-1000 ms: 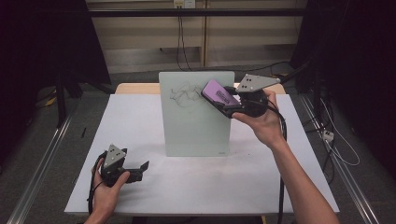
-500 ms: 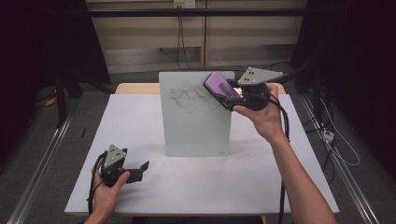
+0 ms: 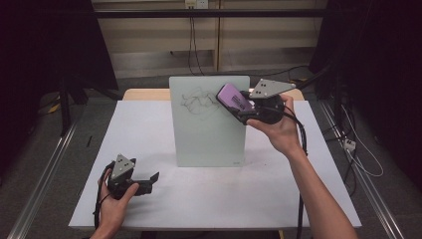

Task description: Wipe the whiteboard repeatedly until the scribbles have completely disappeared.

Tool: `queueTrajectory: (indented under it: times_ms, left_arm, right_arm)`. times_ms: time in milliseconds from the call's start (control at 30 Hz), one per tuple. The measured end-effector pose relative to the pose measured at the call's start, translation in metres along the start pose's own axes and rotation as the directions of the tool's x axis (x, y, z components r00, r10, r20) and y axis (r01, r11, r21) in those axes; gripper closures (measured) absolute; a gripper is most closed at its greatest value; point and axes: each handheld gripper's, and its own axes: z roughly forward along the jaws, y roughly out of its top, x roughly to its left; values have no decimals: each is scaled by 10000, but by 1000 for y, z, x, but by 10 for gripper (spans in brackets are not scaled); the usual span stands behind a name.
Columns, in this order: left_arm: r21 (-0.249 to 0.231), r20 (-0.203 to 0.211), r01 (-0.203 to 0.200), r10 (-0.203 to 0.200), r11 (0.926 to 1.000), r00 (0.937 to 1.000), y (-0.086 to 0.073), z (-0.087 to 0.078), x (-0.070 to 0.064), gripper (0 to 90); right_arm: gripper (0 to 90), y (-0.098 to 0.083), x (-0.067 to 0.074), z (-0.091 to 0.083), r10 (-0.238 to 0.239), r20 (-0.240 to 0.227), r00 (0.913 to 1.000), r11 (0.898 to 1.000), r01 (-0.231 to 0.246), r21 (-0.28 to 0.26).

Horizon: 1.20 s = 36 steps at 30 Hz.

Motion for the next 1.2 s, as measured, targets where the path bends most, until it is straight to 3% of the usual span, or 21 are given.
queueTrajectory:
  times_ms: [700,833,1067,1200]
  left_arm:
    - [66,12,-25,25,10000,10000,0,1,0,54]
    - [84,51,-1,1,10000,10000,0,2,0,54]
    - [24,85,56,-56,10000,9999,0,1,0,54]
    - [27,91,57,-57,10000,9999,0,1,0,54]
  right_arm:
    - [419,-19,27,22,-77,-944,9955,9972,147,731]
    - [419,-17,24,21,-65,-1024,9947,9970,143,757]
    - [419,3,4,10,234,-580,9980,9996,-223,200]
    - [419,14,0,10,85,-408,9991,9999,-80,129]
